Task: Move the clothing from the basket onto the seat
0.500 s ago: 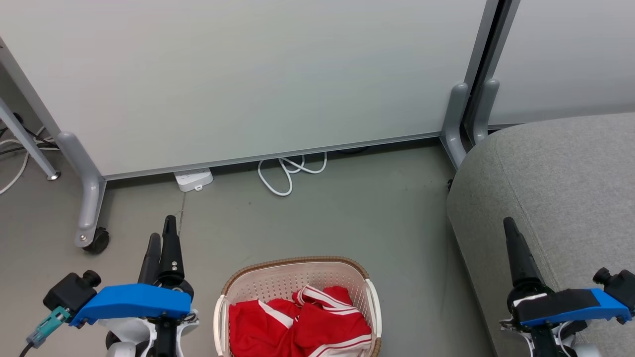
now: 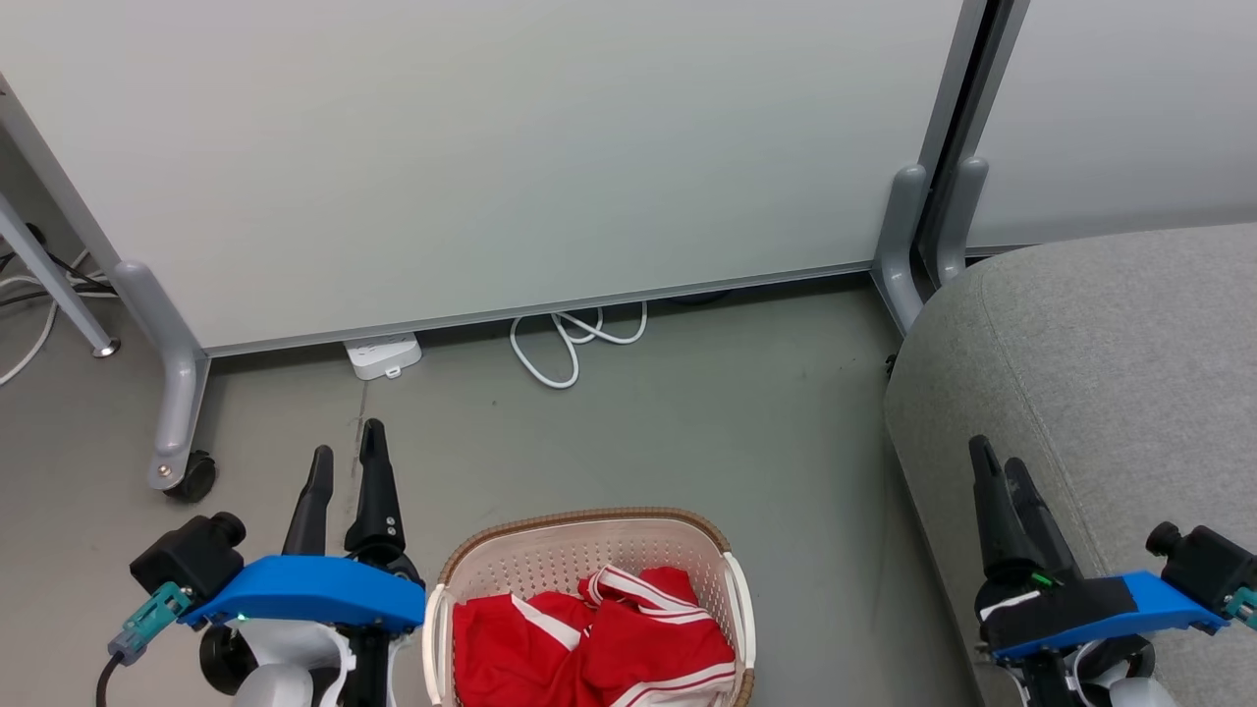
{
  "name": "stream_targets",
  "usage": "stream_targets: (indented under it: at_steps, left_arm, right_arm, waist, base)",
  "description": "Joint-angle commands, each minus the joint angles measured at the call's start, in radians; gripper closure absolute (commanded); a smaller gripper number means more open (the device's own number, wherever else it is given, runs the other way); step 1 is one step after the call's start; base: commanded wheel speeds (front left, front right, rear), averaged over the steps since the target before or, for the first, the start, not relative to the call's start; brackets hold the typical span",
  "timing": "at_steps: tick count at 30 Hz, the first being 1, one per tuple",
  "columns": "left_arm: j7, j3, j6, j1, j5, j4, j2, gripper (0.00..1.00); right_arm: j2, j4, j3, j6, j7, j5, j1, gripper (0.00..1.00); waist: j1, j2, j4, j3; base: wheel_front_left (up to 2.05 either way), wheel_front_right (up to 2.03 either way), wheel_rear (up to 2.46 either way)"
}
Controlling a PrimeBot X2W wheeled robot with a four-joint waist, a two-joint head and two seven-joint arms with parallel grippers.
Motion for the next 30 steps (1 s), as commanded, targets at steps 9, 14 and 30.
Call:
stream_targets:
  at_steps: [9, 14, 30]
  left_arm:
    - [-0.037, -0.026, 0.011, -0.032, 0.152, -0.003, 0.008, 0.0]
    - [-0.048, -0.034, 0.013, -0.033, 0.199, 0.001, 0.009, 0.0]
    - [-0.089, -0.065, 0.015, -0.032, 0.368, 0.023, 0.015, 0.0]
  right_arm:
    - [-0.006, -0.001, 0.015, 0.002, -0.037, -0.142, -0.015, 0.0]
    - [-0.007, 0.002, 0.021, 0.002, -0.049, -0.186, -0.015, 0.0]
    - [-0.007, 0.012, 0.037, 0.002, -0.089, -0.351, -0.003, 0.0]
  waist:
    - [0.0, -0.0001, 0.003, 0.0]
    - [0.0, -0.0001, 0.004, 0.0]
    - [0.0, -0.0001, 0.007, -0.004]
  base:
    - [0.0, 0.0, 0.0]
    - [0.0, 0.0, 0.0]
    - [0.0, 0.0, 0.0]
